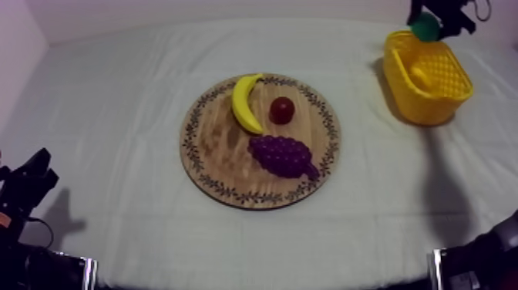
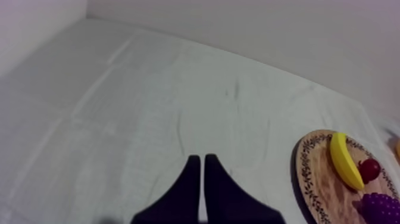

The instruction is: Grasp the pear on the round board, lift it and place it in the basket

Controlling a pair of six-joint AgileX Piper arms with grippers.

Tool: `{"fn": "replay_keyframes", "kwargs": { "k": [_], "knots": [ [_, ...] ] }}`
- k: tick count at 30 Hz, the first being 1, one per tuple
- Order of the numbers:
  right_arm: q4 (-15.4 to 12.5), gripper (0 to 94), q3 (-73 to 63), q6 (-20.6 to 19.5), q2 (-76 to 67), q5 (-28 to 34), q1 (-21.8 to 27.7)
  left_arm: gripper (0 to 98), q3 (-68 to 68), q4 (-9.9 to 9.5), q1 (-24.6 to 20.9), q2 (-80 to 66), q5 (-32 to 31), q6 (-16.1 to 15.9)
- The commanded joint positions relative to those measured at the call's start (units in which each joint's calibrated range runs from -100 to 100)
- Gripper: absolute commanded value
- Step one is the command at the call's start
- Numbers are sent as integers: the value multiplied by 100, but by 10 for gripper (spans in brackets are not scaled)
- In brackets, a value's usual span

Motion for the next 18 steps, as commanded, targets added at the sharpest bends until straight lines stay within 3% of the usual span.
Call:
{"fn": "replay_keyframes", "kwargs": {
  "k": [1, 5, 12, 18],
  "knots": [
    [27, 441, 185, -4, 28, -151, 116, 1, -5, -1, 0, -2, 1, 0],
    [95, 454, 458, -2, 68, -306, 193, 1, -5, -1, 0, -2, 1, 0],
    [171, 604, 939, -68, -88, -572, 301, 1, -5, -1, 0, -2, 1, 0],
    [229, 632, 1732, -108, -977, -1093, 391, 1, -5, -1, 0, -2, 1, 0]
  ]
}}
